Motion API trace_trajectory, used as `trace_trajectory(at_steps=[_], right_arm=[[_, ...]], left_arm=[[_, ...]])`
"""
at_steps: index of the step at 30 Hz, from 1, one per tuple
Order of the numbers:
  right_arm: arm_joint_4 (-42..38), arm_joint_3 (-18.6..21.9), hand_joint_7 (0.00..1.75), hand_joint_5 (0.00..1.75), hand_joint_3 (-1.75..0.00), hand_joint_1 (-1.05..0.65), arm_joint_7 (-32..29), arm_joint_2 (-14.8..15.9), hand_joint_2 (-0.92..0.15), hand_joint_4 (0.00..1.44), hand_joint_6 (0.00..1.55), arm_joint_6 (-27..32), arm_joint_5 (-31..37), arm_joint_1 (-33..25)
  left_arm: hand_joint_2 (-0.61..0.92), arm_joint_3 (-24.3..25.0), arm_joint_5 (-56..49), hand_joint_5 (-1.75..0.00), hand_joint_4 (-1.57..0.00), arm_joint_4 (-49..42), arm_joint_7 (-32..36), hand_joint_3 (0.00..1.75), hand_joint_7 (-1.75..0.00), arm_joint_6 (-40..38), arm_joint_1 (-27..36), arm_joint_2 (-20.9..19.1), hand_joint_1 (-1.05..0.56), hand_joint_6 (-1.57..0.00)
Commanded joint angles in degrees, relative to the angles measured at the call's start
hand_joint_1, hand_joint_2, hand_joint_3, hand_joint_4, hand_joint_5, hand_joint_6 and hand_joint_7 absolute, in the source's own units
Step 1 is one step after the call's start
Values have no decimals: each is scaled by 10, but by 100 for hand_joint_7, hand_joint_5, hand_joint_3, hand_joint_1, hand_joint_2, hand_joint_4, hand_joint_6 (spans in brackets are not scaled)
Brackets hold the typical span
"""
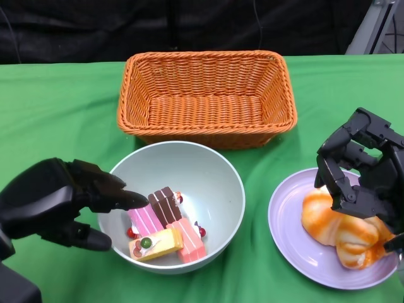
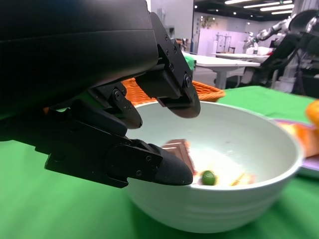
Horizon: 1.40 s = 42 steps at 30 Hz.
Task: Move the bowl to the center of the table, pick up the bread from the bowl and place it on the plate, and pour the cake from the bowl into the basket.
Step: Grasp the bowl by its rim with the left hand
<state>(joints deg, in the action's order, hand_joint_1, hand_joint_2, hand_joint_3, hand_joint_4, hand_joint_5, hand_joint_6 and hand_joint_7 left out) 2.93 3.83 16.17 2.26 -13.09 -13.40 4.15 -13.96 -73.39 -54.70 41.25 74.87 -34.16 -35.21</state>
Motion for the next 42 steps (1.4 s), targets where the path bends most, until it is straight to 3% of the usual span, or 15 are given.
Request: trace_trajectory(at_steps=[1,9,23,31,42], right_arm=[[9,0,141,173,-104,-14,-6,-1,-51,70,62,6,-5,-8],[10,-1,141,173,-105,-14,-4,-2,-50,70,62,10,-8,-8],[2,0,141,173,-109,-10,1,-4,-50,69,61,8,-12,-5],[2,1,141,173,-107,-16,4,-6,-51,70,61,5,-14,-5],[16,4,140,172,-106,-19,3,-14,-52,71,63,22,-34,-12]], left_arm=[[92,-90,-56,-14,-89,-16,131,14,-8,-40,-48,-37,-63,-84],[92,-254,-96,-14,-90,-64,292,6,-5,-92,-125,-64,-66,-88],[92,-439,-140,-11,-95,-88,402,1,-2,-135,-193,-67,-67,-92],[92,-505,-146,-6,-92,-105,440,1,-1,-141,-206,-49,-69,-92],[92,-546,-125,-3,-91,-121,384,4,0,-124,-213,-13,-68,-87]])
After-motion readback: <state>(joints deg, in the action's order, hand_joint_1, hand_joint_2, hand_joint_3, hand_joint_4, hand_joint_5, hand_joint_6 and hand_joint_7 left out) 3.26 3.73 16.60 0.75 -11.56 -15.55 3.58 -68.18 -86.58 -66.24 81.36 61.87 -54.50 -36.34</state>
